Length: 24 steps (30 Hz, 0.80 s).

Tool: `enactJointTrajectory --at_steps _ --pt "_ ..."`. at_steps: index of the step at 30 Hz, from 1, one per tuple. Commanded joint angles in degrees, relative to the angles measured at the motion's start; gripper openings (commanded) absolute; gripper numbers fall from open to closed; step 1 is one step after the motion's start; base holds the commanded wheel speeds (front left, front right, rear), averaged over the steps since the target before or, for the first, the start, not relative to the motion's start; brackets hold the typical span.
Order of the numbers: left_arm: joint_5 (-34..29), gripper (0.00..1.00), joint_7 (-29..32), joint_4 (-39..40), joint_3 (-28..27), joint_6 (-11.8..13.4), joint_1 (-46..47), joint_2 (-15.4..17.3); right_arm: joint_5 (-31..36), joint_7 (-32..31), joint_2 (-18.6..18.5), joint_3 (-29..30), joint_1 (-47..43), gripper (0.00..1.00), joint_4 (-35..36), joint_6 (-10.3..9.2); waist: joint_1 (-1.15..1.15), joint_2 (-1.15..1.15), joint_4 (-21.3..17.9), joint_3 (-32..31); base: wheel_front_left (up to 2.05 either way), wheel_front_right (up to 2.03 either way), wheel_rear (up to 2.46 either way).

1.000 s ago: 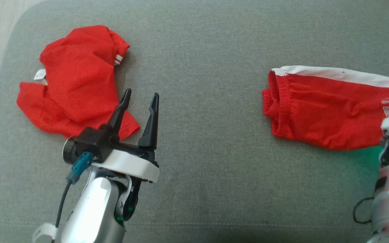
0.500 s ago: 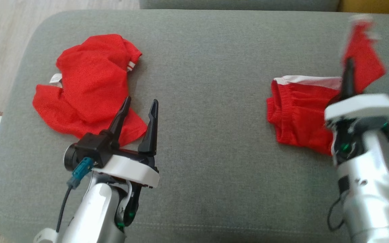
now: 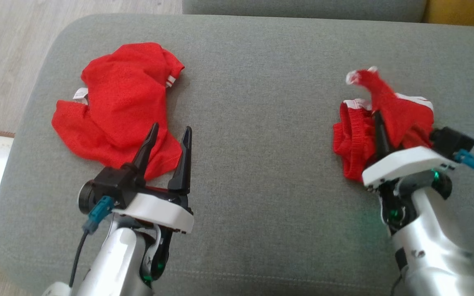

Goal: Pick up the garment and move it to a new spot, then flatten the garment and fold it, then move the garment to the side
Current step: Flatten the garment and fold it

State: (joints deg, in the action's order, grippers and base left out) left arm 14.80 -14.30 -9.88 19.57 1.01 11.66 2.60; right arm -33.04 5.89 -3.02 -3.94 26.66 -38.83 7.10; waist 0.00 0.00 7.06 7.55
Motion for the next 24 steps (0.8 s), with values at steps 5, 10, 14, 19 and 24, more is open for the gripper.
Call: enactJointTrajectory --at_steps 5,10,14,19,24 --pt "0.44 1.00 -0.70 1.83 -1.95 0.37 1.07 0.28 3.52 -1.35 0.13 -4.03 -0.89 1.00 1.47 0.39 0.00 0.00 -0.39 -0.13 0.00 0.00 0.00" --pt "0.51 1.00 -0.70 1.71 -1.99 0.43 1.03 0.28 6.13 -2.38 0.14 -9.20 -3.09 1.00 2.96 0.39 0.00 0.00 -1.15 -0.02 0.00 0.00 0.00" --pt "0.57 1.00 -0.70 1.75 -1.77 0.46 1.28 0.28 7.60 -3.49 0.14 -12.35 -4.62 1.00 3.08 0.39 0.00 0.00 -1.74 0.25 0.00 0.00 0.00" --pt "0.53 1.00 -0.70 1.61 -1.84 0.41 1.47 0.28 8.86 -6.09 0.14 -14.50 -5.33 1.00 1.68 0.39 0.00 0.00 -2.69 0.21 0.00 0.00 0.00" --pt "0.06 1.00 -0.70 1.37 -2.38 0.36 1.32 0.28 8.43 -4.87 0.14 -13.49 -5.05 1.00 3.21 0.39 0.00 0.00 -4.20 -0.72 0.00 0.00 0.00"
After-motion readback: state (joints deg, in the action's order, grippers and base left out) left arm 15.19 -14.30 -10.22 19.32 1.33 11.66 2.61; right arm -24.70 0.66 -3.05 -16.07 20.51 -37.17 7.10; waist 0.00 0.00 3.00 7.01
